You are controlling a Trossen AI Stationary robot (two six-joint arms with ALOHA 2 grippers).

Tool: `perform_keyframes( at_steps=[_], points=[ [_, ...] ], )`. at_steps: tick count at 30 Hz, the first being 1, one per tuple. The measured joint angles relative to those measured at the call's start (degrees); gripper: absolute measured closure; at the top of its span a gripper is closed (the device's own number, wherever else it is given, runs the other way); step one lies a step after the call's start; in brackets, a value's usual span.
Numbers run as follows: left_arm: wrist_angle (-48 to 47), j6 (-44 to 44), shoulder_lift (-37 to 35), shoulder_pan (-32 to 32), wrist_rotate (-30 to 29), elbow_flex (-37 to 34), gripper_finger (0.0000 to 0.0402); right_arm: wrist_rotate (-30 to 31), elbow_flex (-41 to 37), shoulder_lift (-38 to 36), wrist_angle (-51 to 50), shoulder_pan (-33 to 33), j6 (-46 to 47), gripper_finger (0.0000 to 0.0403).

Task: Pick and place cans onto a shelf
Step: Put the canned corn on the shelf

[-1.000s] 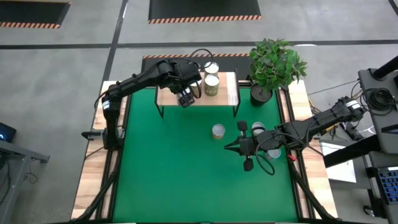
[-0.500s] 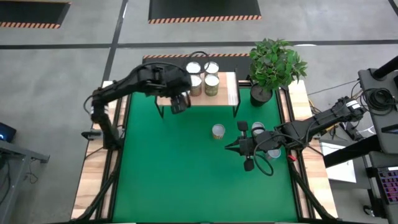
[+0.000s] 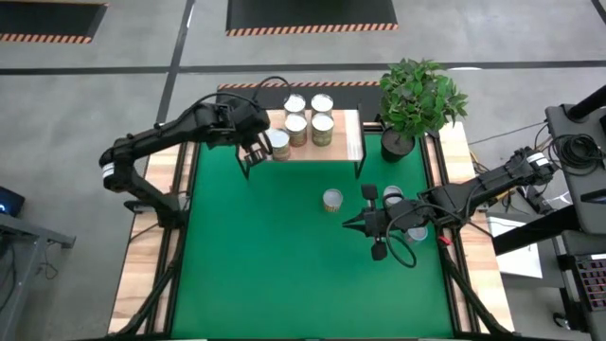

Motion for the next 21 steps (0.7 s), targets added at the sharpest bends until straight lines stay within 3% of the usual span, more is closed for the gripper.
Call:
perform_keyframes(
  at_steps=[8, 15, 21],
  points=[
    [8.61, 0.27, -0.98, 2.40, 0.16, -8.36, 0.0401, 0.00, 0.00, 0.00, 0.39, 0.00, -1.45, 0.0394],
    [12.22, -0.40, -0.98, 2.34, 7.56, -8.70, 0.0401, 0.00, 0.00, -0.01, 0.39, 0.00, -2.04, 0.0394],
    [13.53, -2.80, -0.96, 2.28, 8.63, -8.70, 0.0401, 0.02, 0.00, -0.02, 0.39, 0.00, -1.97, 0.0394]
  ],
)
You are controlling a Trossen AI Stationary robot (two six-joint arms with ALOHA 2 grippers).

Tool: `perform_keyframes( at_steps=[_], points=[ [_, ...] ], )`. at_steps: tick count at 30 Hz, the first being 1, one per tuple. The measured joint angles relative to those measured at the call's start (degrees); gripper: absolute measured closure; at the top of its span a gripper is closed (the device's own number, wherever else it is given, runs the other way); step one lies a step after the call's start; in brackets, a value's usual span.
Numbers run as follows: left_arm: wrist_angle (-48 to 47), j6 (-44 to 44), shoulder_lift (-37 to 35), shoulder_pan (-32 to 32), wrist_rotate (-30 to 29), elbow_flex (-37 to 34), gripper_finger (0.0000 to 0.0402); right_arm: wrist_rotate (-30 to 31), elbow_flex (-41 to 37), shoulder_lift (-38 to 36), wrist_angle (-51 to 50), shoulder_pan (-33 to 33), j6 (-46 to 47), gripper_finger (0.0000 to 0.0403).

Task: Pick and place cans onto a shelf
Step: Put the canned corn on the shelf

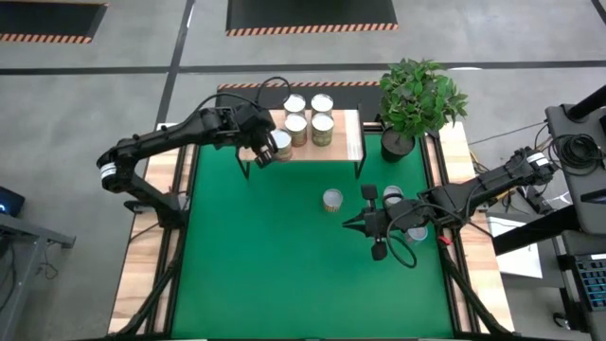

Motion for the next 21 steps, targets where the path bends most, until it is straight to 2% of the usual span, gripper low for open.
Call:
perform_keyframes(
  at_steps=[21],
  points=[
    [6.49, -3.79, 0.05, -1.50, 1.00, -0.11, 0.0402, 0.00, 0.00, 0.00, 0.00, 0.00, 0.13, 0.0394]
  ],
)
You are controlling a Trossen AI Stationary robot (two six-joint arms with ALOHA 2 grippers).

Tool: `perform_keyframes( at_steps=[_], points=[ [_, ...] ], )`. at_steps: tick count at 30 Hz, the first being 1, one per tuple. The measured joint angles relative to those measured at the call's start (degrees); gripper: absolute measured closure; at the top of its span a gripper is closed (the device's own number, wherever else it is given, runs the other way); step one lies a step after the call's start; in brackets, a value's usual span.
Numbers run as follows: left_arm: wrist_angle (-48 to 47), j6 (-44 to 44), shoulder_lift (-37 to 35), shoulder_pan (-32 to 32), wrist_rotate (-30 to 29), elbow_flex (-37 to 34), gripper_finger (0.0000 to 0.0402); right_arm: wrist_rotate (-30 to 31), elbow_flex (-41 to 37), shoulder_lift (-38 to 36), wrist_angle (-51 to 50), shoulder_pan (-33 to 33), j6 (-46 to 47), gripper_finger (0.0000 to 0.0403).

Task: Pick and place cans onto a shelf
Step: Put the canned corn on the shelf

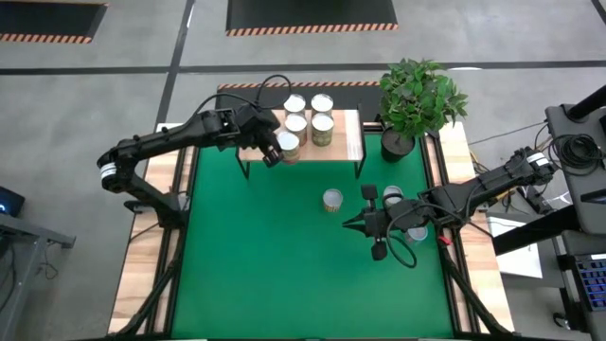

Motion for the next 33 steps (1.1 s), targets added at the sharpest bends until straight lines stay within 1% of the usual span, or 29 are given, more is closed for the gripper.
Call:
perform_keyframes(
  at_steps=[6, 11, 13, 16, 18, 21, 23, 27, 33],
  points=[
    [0.01, -0.84, 0.00, -0.13, -0.02, 0.00, 0.0402, 0.00, 0.00, 0.00, -0.02, 0.00, 0.02, 0.0394],
    [-6.56, -0.84, -1.13, -0.24, -0.49, 0.01, 0.0401, 0.00, 0.00, -0.02, -0.41, 0.00, 0.17, 0.0394],
    [-7.16, -0.86, -1.31, -0.27, -0.48, -0.91, 0.0401, 0.00, 0.00, -0.02, -0.44, 0.00, 0.56, 0.0394],
    [-5.12, -0.86, -0.99, -0.50, -0.43, -3.83, 0.0401, 0.02, 0.00, -0.04, -0.44, 0.00, 0.57, 0.0394],
    [-2.17, -0.92, -0.64, -0.61, -0.12, -5.60, 0.0401, 0.02, 0.00, -0.04, -0.44, 0.00, 0.57, 0.0394],
    [2.04, -1.06, -0.16, -0.61, 2.47, -7.53, 0.0401, 0.04, 0.00, -0.04, -0.42, 0.00, 0.57, 0.0394],
    [3.92, -1.30, 0.18, -0.67, 4.46, -7.72, 0.0401, 0.07, 0.00, -0.04, -0.42, 0.00, 0.53, 0.0394],
    [6.62, -1.49, 0.26, -0.90, 5.02, -7.72, 0.0401, 0.11, 0.00, -0.04, -0.42, 0.00, 0.42, 0.0394],
    [7.81, -2.73, 0.28, -0.90, 5.64, -7.50, 0.0401, 0.11, 0.00, -0.04, -0.42, -0.02, 0.40, 0.0394]
  ],
)
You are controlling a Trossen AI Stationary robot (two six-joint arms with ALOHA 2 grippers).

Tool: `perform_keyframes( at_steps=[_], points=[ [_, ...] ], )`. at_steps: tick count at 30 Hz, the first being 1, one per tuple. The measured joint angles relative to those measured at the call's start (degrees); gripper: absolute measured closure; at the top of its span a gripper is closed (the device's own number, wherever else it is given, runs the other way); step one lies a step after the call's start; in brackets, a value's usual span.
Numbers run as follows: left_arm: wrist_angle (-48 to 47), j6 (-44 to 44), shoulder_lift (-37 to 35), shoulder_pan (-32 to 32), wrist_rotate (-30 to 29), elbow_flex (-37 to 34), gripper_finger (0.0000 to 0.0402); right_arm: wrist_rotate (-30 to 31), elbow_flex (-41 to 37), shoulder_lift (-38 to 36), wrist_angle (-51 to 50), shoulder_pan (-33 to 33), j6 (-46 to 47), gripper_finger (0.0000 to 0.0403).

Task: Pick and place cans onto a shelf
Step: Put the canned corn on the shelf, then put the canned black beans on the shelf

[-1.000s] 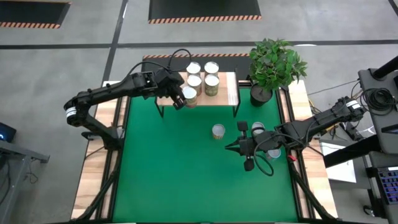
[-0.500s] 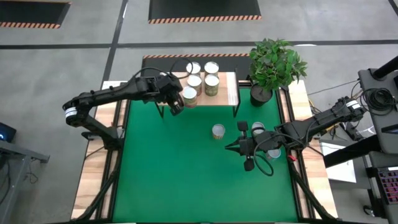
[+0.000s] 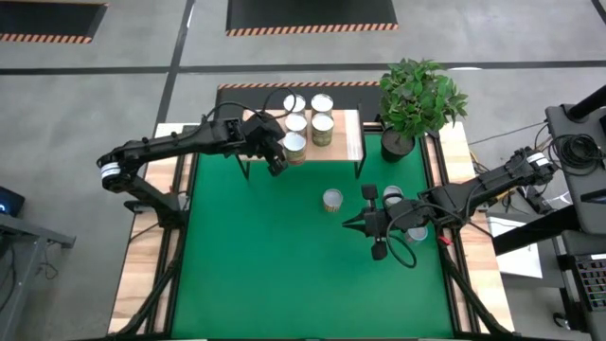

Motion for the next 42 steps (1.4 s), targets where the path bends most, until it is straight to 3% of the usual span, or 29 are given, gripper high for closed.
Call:
perform_keyframes(
  at_steps=[17, 26, 30, 36, 42],
  points=[
    [2.66, -1.43, 0.07, -0.61, -0.09, -0.02, 0.0401, -0.02, 0.00, 0.00, 0.00, 0.00, 0.06, 0.0394],
    [-1.84, -4.81, -0.08, -2.46, -0.36, -0.02, 0.0402, -0.04, 0.00, 0.00, -0.06, 0.00, 0.08, 0.0394],
    [-1.81, -5.35, -0.31, -7.42, -2.54, -0.54, 0.0402, -0.09, 0.00, 0.00, -0.15, 0.00, 1.42, 0.0394],
    [1.29, -4.76, -1.37, -19.21, -10.55, -3.43, 0.0402, -0.07, 0.00, 0.10, -0.65, 0.00, 6.64, 0.0394],
    [11.24, 7.73, -4.39, -32.64, -10.62, -9.48, 0.0402, 0.83, 0.04, 1.74, -1.55, 0.00, 18.09, 0.0394]
  ],
)
